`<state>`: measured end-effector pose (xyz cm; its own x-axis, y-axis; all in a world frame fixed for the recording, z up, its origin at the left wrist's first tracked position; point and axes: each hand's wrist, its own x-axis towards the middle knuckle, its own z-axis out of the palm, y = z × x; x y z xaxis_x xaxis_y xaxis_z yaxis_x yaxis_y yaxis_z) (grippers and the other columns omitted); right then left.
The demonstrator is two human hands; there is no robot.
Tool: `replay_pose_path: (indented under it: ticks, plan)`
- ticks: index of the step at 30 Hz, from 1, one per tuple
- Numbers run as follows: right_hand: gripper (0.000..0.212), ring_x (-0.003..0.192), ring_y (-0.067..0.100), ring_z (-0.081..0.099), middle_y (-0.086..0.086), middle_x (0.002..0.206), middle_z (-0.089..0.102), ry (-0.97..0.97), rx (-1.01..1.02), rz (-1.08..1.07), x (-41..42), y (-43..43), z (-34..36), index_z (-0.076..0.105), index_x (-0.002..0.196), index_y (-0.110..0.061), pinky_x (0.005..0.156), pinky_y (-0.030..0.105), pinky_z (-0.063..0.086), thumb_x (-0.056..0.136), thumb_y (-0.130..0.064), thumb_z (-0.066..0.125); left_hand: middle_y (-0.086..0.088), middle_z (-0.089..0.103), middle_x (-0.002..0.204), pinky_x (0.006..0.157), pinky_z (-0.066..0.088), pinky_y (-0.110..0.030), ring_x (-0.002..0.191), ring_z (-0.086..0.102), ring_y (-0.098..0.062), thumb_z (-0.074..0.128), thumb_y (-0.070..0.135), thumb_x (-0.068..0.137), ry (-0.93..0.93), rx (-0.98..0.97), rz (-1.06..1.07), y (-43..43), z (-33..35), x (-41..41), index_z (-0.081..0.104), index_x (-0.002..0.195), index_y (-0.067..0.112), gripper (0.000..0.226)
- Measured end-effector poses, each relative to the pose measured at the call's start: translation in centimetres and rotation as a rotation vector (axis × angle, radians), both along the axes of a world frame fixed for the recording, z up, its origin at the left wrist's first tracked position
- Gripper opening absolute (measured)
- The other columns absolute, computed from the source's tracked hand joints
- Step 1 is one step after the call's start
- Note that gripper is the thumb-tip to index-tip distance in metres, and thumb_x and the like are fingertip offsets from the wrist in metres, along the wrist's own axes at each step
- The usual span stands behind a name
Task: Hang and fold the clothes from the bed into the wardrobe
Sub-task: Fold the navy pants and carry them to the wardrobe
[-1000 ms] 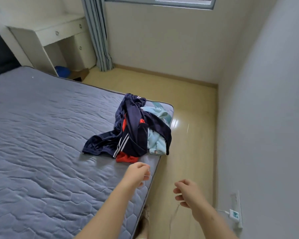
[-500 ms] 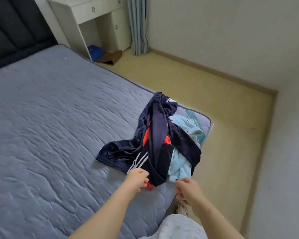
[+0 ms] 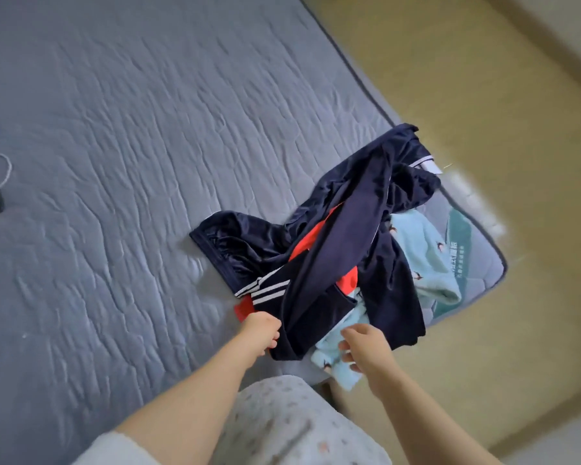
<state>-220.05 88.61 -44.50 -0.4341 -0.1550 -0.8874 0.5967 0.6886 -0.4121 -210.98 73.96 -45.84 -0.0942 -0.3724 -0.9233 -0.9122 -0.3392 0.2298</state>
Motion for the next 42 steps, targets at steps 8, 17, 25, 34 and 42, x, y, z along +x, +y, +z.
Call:
replay_pose_path:
  ticks: [8,17,25,34,42]
  plan:
    - [0.014,0.061,0.014,0.055,0.000,0.075,0.061,-0.044,0.030,0.102,-3.6,1.0,-5.3,0.057,0.082,-0.016,0.060,0.024,0.042,0.091,-0.014,0.046,-0.014,0.042,0.141,0.101,0.039,-0.033,0.123,0.046,-0.031,0.048,0.030,0.094,-0.114,-0.128,-0.254,0.9,-6.8,-3.2,0.062,0.115,0.009,0.033]
    - [0.013,0.064,0.015,0.054,0.002,0.077,0.060,-0.097,0.078,0.165,-2.9,1.0,-6.1,0.057,0.091,-0.012,0.062,0.026,0.043,0.092,-0.012,0.044,-0.003,0.057,0.099,0.082,0.039,-0.026,0.102,0.051,-0.022,0.053,0.012,0.092,0.017,-0.044,0.022,0.3,-7.5,-1.9,0.065,0.091,0.008,0.013]
    - [0.017,0.055,0.017,0.047,0.004,0.070,0.057,-0.004,-0.020,0.251,-0.1,-4.8,-0.6,0.052,0.078,-0.012,0.052,0.024,0.035,0.092,-0.008,0.043,0.006,0.057,0.083,0.055,0.042,-0.005,0.072,0.053,-0.003,0.064,0.000,0.082,0.346,-0.334,0.420,-3.0,-0.5,1.2,0.055,0.100,0.018,0.027]
    - [0.014,0.044,0.016,0.042,0.007,0.062,0.052,0.101,-0.226,0.242,10.0,-13.3,7.8,0.050,0.081,-0.009,0.040,0.017,0.031,0.091,-0.003,0.042,-0.005,0.065,0.097,0.073,0.043,-0.022,0.089,0.057,-0.015,0.056,0.003,0.087,0.464,-0.490,0.493,-10.3,9.6,12.0,0.067,0.102,0.007,0.019]
    - [0.024,0.042,0.013,0.037,0.000,0.055,0.044,0.052,-0.292,0.391,21.1,-17.7,9.4,0.045,0.072,-0.017,0.036,0.014,0.024,0.092,-0.004,0.040,-0.006,0.065,0.093,0.071,0.042,-0.023,0.084,0.057,-0.017,0.059,0.000,0.086,0.528,-0.662,0.737,-14.8,13.6,27.1,0.066,0.087,0.013,0.015]
